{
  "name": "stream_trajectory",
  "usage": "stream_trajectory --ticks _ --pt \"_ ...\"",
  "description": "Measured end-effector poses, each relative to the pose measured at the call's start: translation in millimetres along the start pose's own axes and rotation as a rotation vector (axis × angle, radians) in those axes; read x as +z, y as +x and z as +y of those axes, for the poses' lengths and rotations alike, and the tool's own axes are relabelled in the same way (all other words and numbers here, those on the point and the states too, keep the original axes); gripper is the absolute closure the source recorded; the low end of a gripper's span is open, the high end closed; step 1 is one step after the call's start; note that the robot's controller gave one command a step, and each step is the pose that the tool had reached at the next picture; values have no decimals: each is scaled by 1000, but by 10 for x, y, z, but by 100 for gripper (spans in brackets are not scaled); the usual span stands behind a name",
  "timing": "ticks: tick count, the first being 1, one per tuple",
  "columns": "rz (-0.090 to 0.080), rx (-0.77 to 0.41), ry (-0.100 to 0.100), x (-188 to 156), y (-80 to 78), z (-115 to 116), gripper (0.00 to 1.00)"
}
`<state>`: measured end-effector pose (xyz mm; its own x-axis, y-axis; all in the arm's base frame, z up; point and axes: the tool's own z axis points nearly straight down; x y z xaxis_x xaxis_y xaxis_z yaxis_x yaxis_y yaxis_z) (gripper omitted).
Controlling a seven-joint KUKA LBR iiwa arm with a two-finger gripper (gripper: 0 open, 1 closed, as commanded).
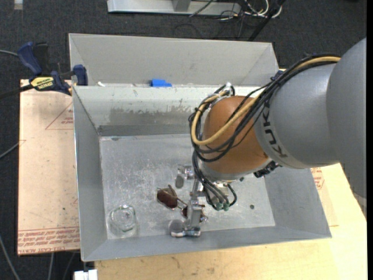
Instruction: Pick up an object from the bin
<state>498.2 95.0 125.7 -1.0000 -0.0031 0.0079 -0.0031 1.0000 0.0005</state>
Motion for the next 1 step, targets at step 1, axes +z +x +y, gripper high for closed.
stream_trajectory --ticks 1 --pt "-7 3 -1 -44 -17 -4 0"
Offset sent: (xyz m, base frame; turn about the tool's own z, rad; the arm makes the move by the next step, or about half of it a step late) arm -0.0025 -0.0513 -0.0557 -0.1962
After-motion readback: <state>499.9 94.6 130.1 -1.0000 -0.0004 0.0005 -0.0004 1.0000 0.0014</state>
